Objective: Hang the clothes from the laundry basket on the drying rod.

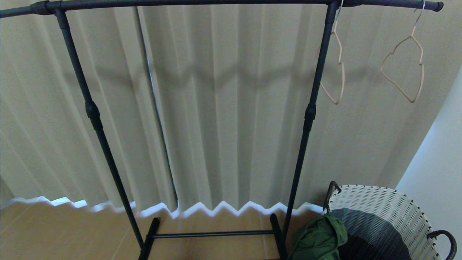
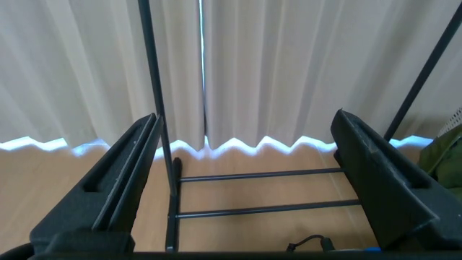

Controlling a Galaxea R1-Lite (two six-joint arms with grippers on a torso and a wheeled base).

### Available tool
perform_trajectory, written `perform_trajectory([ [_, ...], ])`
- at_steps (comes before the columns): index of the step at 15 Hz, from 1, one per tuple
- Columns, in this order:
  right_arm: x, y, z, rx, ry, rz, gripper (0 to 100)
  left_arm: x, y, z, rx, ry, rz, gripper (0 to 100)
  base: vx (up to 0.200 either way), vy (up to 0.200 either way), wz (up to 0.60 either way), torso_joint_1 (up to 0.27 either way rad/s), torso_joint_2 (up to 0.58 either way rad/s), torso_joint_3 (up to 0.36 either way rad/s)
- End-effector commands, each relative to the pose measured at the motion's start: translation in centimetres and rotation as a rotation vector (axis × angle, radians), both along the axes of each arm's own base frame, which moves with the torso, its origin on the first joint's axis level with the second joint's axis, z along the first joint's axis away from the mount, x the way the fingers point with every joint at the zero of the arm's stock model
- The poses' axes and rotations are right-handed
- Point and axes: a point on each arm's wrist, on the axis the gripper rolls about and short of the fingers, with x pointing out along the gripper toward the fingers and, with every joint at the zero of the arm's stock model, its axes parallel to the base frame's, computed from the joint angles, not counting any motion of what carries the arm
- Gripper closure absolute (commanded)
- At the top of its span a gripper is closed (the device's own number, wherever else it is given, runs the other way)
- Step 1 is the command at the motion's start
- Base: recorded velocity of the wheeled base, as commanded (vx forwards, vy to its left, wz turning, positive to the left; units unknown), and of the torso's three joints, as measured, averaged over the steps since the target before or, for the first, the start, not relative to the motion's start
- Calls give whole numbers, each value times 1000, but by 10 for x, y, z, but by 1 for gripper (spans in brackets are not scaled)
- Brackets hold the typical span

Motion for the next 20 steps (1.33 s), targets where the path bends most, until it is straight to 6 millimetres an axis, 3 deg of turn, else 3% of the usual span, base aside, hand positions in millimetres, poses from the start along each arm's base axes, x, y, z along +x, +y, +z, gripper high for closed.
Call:
perform_trajectory([
  [1, 44, 1, -11, -158, 340, 120, 0, 0, 0, 0, 0, 0, 1, 0, 0, 0, 0, 0, 0, 0],
  [3, 60, 1, -19, -191, 462, 161, 0, 0, 0, 0, -2, 1, 0, 0, 0, 0, 0, 0, 0, 0],
  [8, 88, 0, -40, -191, 548, 154, 0, 0, 0, 0, -2, 1, 0, 0, 0, 0, 0, 0, 0, 0],
  [18, 109, 0, -65, -217, 680, 144, 0, 0, 0, 0, -3, 1, 4, 0, 0, 0, 0, 0, 0, 0],
  [20, 122, -1, -77, -243, 701, 119, 0, 0, 0, 0, -3, 1, 4, 0, 0, 0, 0, 0, 0, 0],
])
